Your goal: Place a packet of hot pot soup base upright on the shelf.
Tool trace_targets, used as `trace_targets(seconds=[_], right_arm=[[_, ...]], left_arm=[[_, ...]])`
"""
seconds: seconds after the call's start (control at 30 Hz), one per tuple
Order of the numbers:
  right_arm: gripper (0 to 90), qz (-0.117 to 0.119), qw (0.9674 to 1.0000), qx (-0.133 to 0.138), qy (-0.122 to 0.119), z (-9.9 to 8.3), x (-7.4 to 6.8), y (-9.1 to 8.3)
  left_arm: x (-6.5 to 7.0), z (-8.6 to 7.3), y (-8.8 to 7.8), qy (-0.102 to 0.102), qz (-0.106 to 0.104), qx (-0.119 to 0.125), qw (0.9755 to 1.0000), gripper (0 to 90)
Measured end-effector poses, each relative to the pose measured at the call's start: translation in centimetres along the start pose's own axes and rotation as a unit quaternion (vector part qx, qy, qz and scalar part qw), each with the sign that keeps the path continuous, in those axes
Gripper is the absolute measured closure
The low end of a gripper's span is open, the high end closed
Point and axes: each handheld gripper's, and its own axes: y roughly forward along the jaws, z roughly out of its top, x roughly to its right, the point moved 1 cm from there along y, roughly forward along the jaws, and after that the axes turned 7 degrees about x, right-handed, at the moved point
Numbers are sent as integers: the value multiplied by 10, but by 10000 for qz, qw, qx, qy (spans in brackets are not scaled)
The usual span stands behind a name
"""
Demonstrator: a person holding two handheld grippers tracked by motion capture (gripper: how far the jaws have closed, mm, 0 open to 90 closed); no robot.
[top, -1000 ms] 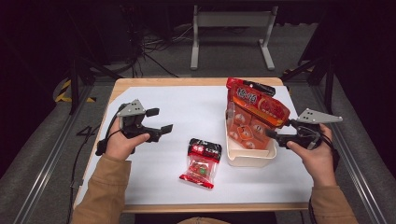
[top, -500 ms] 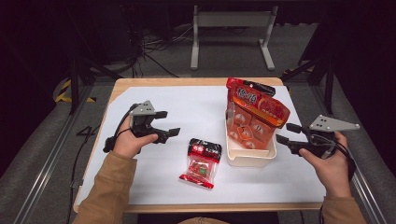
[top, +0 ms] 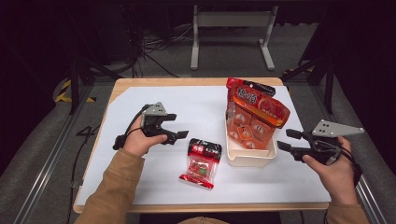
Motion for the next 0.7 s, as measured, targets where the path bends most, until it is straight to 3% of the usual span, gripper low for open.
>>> trace_targets(seconds=[0.3, 0.7], right_arm=[[381, 35, 10000, 60, -22, -2, -5, 1], [367, 73, 9999, 102, -73, -2, -7, 1]], left_arm=[[-3, -7, 21, -123, -71, -113, 9998, 167], [-7, -23, 45, -40, -198, -419, 9989, 193]])
